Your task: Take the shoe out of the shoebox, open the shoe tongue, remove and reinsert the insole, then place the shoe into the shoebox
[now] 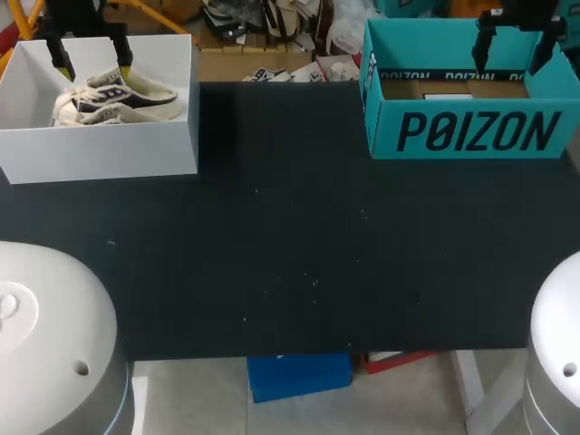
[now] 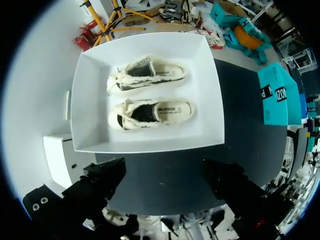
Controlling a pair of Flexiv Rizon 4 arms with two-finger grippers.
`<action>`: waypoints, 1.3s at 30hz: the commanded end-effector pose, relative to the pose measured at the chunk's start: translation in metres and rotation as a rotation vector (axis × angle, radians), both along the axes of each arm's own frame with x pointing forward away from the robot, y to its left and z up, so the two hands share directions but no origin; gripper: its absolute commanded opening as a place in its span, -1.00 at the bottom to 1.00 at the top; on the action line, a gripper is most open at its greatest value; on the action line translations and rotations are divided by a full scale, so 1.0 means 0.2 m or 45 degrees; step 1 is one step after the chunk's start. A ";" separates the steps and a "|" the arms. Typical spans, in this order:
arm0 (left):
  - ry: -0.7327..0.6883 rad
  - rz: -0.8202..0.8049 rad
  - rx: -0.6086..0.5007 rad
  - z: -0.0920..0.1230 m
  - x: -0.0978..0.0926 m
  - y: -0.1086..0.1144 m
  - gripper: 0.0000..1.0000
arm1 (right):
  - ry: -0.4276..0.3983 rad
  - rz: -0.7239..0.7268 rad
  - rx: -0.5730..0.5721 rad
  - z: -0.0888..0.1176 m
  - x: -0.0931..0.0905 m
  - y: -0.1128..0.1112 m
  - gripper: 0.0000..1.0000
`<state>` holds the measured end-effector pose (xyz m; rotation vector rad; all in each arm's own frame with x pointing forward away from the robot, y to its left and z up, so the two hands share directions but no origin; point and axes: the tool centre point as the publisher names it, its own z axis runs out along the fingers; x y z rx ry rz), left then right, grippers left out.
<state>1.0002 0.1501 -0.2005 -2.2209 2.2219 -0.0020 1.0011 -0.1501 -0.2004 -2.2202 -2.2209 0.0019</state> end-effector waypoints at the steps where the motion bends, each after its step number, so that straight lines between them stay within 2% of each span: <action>1: 0.002 -0.047 -0.008 0.00 0.00 -0.01 1.00 | 0.000 0.000 0.000 0.00 0.00 0.00 1.00; 3: -0.014 -0.142 0.019 0.00 0.00 -0.02 1.00 | 0.000 0.000 0.000 0.00 0.00 0.00 1.00; 5: -0.020 -0.260 -0.020 0.01 -0.01 -0.02 1.00 | 0.000 0.000 0.000 0.00 0.00 0.00 1.00; 10: -0.087 -0.585 0.063 0.05 -0.03 -0.04 1.00 | 0.000 0.000 0.000 0.00 0.00 0.00 1.00; 12: -0.071 -0.768 -0.010 0.08 -0.06 -0.05 1.00 | 0.000 0.000 0.000 0.00 0.00 0.00 1.00; 14: -0.140 -0.870 0.065 0.09 -0.08 -0.06 1.00 | 0.000 0.000 0.000 0.00 0.00 0.00 1.00; 18: -0.163 -1.279 0.000 0.12 -0.17 -0.06 1.00 | 0.000 0.000 0.000 0.00 0.00 0.00 1.00; 33: -0.163 -1.295 0.009 0.12 -0.17 -0.06 1.00 | 0.000 0.000 0.000 0.00 0.00 0.00 1.00; 34: -0.206 -1.371 0.051 0.13 -0.16 -0.05 1.00 | 0.000 0.000 0.000 0.00 0.00 0.00 1.00; 36: -0.279 -1.552 0.030 0.16 -0.13 -0.03 1.00 | 0.000 0.000 0.000 0.00 0.00 0.00 1.00; 38: -0.361 -1.643 0.149 0.19 -0.10 0.00 1.00 | 0.000 0.000 0.000 0.00 0.00 0.00 1.00; 39: -0.407 -1.714 0.130 0.21 -0.09 0.01 1.00 | 0.000 0.000 0.000 0.00 0.00 0.00 1.00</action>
